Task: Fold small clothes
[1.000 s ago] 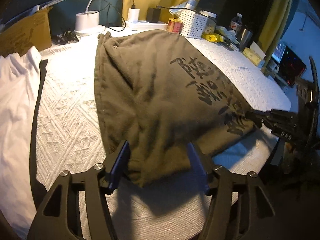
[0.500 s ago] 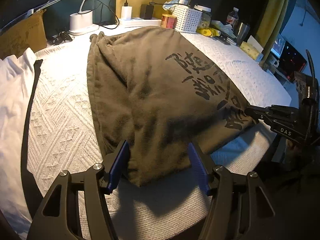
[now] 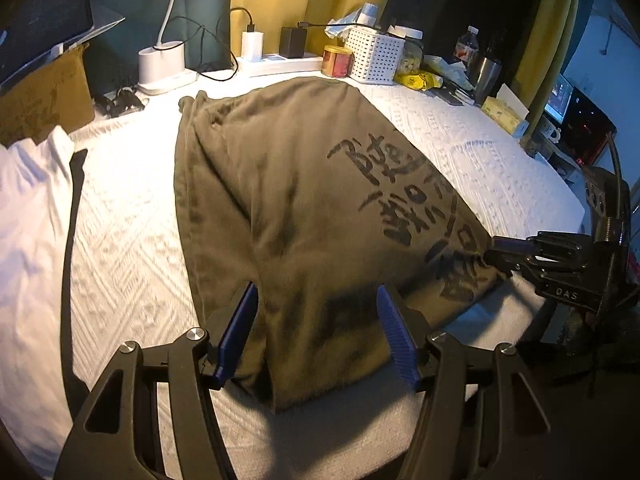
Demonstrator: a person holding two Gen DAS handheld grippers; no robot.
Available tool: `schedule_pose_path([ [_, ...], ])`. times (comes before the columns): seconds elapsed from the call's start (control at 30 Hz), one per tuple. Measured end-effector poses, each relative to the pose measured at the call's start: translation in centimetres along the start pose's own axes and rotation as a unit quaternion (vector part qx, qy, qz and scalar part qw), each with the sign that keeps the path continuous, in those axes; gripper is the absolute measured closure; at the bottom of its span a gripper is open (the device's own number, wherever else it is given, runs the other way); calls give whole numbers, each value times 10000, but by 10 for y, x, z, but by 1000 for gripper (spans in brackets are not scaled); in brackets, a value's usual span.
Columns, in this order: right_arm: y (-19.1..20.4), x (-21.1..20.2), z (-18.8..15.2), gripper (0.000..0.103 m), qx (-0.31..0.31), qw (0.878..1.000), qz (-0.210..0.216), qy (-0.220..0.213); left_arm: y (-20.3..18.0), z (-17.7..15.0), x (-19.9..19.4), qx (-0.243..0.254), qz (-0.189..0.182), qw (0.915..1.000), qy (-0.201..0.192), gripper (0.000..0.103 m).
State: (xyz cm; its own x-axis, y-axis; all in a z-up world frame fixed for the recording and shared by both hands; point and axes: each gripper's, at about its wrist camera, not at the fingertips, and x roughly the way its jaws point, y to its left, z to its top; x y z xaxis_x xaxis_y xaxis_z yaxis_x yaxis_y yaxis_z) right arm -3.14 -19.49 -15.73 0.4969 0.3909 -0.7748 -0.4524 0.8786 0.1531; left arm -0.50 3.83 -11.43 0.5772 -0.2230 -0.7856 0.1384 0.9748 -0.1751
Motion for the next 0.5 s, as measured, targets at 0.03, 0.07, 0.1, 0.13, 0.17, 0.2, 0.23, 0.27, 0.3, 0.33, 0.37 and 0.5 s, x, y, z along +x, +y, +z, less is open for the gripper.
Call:
schedule_pose_path([
  [0.03,-2,-1,1,68,11,10000,-18,-2,0,3,2,3,27,10000,2,41],
  [0.07,-4,-1,3,57,23,10000,-37,-13,0,5,3,-2,52,10000,-2,41],
  [0.1,-5,-2,4,53,37,10000,-43,-24,1,9,6,-28,63,10000,6,41],
  [0.13,-7,-2,6,53,50,10000,-44,-34,1,11,7,-49,55,10000,14,41],
  [0.17,-9,-3,8,53,58,10000,-62,-43,2,13,9,-69,55,10000,26,41],
  [0.2,-11,-3,11,52,66,9999,-78,-49,2,15,11,-83,58,9999,32,41],
  [0.23,-13,-2,13,52,71,9999,-92,-56,3,18,12,-94,50,9999,26,41],
  [0.27,-16,-2,17,52,78,9999,-112,-70,3,19,13,-98,45,9999,21,41],
  [0.3,-18,-2,20,52,86,9999,-128,-76,4,22,14,-104,47,9999,16,41],
  [0.33,-20,-1,23,52,93,9998,-146,-78,5,26,15,-130,52,9999,9,41],
  [0.37,-23,-1,26,52,92,9998,-168,-87,7,29,16,-163,60,9998,2,41],
  [0.5,-34,6,40,51,108,9995,-263,-102,14,42,21,-255,88,9996,-29,39],
])
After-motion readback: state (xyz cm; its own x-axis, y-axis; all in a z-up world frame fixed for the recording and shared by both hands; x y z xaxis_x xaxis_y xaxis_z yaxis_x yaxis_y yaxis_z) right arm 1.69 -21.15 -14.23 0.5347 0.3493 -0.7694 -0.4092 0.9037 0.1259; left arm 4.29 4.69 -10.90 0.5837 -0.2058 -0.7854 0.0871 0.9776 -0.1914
